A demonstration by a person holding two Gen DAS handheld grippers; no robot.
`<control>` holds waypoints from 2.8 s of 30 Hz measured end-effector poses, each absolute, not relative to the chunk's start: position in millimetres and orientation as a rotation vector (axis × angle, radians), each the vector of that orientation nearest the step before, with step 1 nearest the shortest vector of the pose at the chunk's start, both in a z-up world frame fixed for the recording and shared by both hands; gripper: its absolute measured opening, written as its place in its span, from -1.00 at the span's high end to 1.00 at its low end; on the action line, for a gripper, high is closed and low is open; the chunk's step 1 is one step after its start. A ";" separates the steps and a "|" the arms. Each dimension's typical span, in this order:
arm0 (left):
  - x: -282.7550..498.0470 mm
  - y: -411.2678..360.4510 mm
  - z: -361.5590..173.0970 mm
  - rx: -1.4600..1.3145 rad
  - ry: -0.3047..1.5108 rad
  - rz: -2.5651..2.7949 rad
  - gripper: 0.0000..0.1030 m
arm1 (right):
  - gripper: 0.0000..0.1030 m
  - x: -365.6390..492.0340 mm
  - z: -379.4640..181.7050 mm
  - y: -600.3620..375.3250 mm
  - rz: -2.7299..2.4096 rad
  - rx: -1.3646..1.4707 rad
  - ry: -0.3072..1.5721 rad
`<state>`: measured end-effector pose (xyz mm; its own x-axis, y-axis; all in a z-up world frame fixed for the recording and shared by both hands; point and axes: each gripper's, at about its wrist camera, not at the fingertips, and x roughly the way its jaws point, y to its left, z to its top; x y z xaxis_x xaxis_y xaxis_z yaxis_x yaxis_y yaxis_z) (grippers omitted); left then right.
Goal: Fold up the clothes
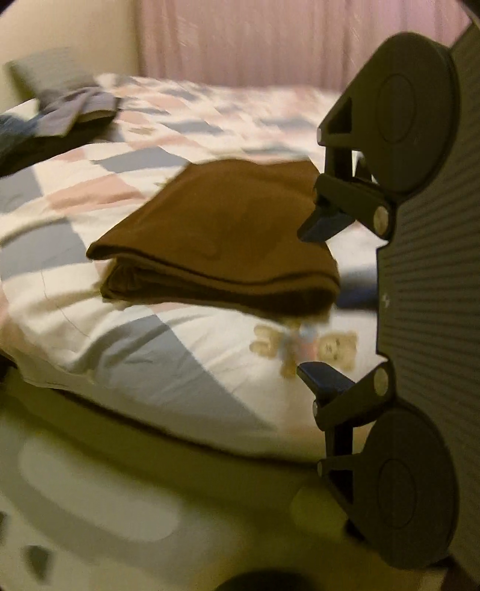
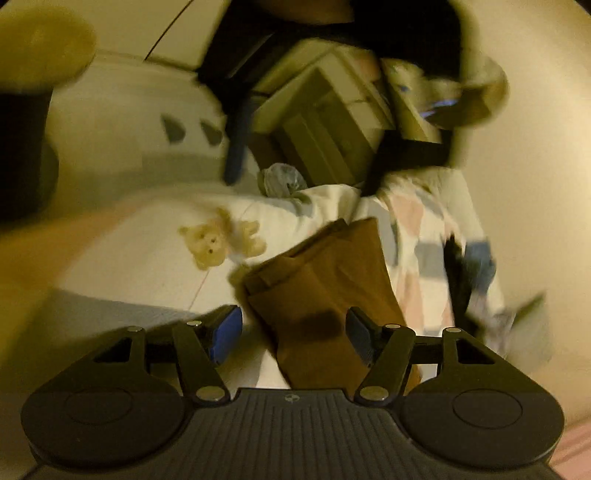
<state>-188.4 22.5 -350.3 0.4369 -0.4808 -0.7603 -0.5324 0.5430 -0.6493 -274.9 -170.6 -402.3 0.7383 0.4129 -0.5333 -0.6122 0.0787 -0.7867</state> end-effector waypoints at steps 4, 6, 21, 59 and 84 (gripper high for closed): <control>-174.6 30.3 -369.1 -1.207 1.166 0.029 -0.37 | 0.30 -260.9 -400.9 -162.9 0.784 -1.236 0.217; -167.4 33.7 -376.8 -1.284 1.147 0.022 -0.37 | 0.42 -257.4 -390.9 -164.3 0.793 -1.185 0.226; -98.6 13.4 -406.3 -1.233 1.132 -0.079 -0.36 | 0.53 -253.3 -349.0 -177.9 0.788 -1.040 0.200; -87.2 27.1 -404.1 -1.082 1.075 -0.227 0.59 | 0.37 44.1 -382.3 -337.5 0.872 0.661 1.311; -231.8 -467.3 -284.9 0.301 1.448 -1.792 0.60 | 0.38 -617.4 -290.5 -419.2 -0.898 1.445 -0.031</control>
<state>-231.8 -467.3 -284.9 -0.6553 -0.4268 -0.6232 0.6989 -0.0296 -0.7147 -617.4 -419.2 -290.5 0.6850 -0.5408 -0.4882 0.5056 -0.1298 0.8530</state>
